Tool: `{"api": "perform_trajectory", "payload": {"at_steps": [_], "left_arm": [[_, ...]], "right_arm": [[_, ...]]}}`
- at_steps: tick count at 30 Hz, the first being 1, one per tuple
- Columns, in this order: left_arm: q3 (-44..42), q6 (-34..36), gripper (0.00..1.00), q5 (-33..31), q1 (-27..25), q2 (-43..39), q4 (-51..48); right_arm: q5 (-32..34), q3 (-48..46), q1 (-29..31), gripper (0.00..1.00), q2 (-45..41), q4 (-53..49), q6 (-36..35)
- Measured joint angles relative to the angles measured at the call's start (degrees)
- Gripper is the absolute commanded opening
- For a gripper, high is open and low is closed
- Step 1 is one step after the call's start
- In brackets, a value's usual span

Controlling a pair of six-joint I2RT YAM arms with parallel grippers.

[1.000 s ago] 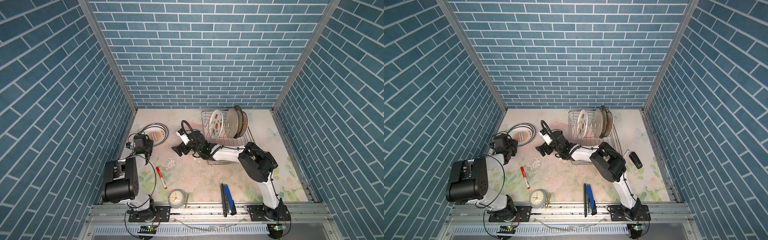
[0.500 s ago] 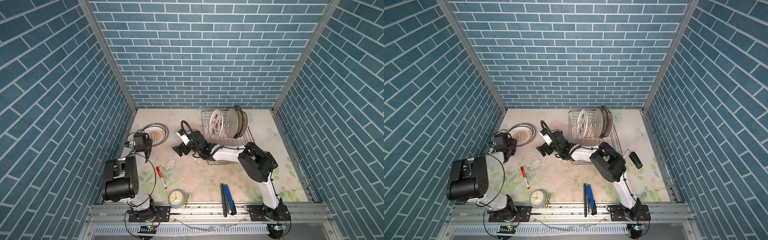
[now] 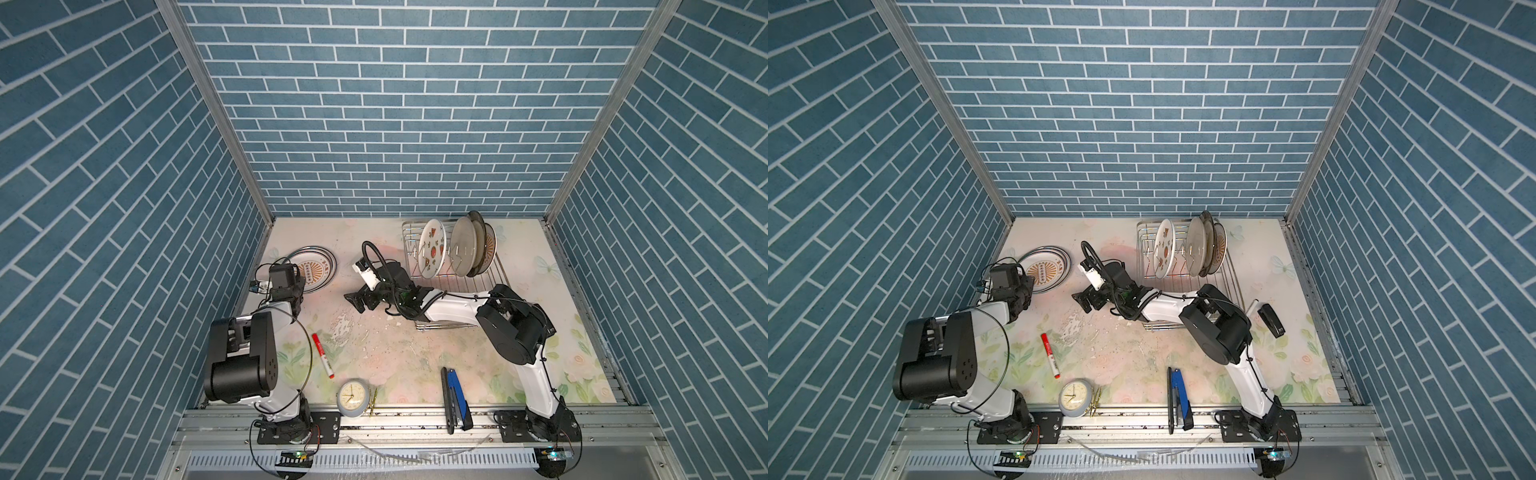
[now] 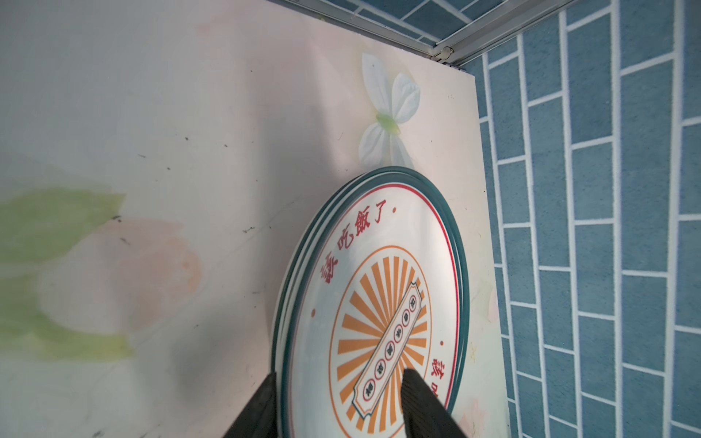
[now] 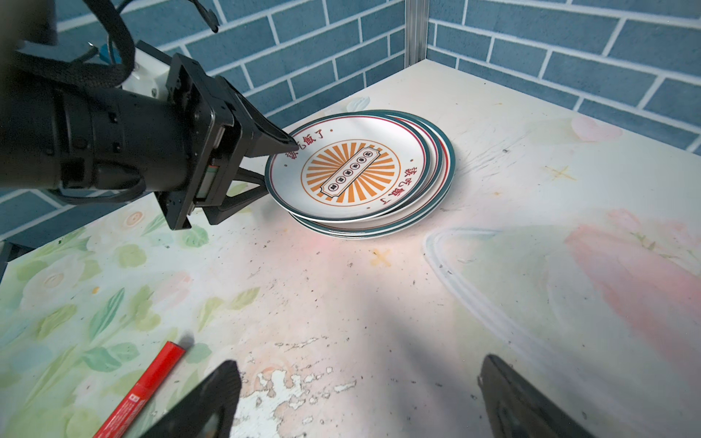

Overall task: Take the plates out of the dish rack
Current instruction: 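Open the left gripper and lift it off the stacked plate rim, then move the right gripper to the rack while the left gripper reaches toward it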

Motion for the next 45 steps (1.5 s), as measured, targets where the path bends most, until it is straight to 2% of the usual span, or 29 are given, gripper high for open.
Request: {"api": "perform_trajectory", "payload": {"at_steps": [11,28,29,32,34,36,41,45], "left_arm": [[6.7,2.2,0.53,-0.2,-1.2,4.5,-3.6],[1.3,0.0,0.53,-3.8,-1.8,-2.4,-3.8],[0.5,0.0,0.55,-3.9,-1.9,-3.0,-3.3],[-2.9,1.1,0.73,-3.9,-2.8,-6.5,-1.4],[-5.2,2.0,0.91,-4.2,-3.7,-10.0,-0.3],[-6.8,3.1,0.99,-4.6,-5.1,-14.2,0.3],[-9.0,9.3,1.00,-4.9,-10.1,-26.8,1.9],[-9.6,16.6,1.00,-3.5,-15.1,-33.1,3.5]], "right_arm": [[0.0,-0.1,0.0,0.99,0.0,0.0,0.0],[0.2,-2.7,0.0,0.99,-0.6,1.2,0.0],[0.3,-3.1,0.0,0.99,-1.0,1.3,0.0],[0.6,-4.4,0.0,0.99,-2.2,1.4,0.0],[0.7,-5.5,0.0,0.99,-3.5,1.5,0.0],[0.9,-6.5,0.0,0.99,-5.0,1.7,0.0],[1.9,-9.9,0.1,0.99,-10.8,1.7,0.0],[3.7,-13.0,0.1,0.99,-16.3,1.7,0.1]]}}
